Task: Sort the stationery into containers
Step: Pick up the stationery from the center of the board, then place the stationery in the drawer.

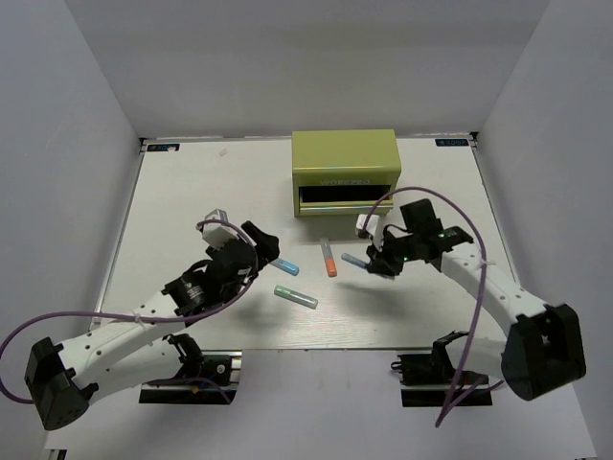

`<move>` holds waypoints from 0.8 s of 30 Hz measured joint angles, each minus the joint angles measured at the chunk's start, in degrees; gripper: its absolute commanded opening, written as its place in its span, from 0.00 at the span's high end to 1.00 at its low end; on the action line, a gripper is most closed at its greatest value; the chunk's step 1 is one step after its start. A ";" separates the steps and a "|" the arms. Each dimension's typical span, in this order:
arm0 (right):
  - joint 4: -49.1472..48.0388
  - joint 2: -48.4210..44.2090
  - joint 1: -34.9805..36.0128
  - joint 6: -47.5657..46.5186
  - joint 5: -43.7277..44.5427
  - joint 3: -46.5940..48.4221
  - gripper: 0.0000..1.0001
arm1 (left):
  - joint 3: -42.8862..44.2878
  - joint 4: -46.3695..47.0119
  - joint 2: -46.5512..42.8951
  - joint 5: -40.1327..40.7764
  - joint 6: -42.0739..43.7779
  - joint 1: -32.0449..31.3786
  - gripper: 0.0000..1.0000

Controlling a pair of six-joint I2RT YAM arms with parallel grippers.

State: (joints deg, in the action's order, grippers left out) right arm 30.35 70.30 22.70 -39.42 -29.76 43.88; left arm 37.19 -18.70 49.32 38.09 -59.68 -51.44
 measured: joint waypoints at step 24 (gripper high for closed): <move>-1.88 22.97 0.22 -25.27 8.22 36.33 0.71 | 0.68 -8.28 4.04 -6.64 -12.24 0.00 0.07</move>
State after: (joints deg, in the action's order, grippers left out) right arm 28.47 93.27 22.92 -64.69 -21.54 80.20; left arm 37.87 -26.98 53.36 31.44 -71.92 -51.44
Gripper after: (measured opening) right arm 0.242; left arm 0.923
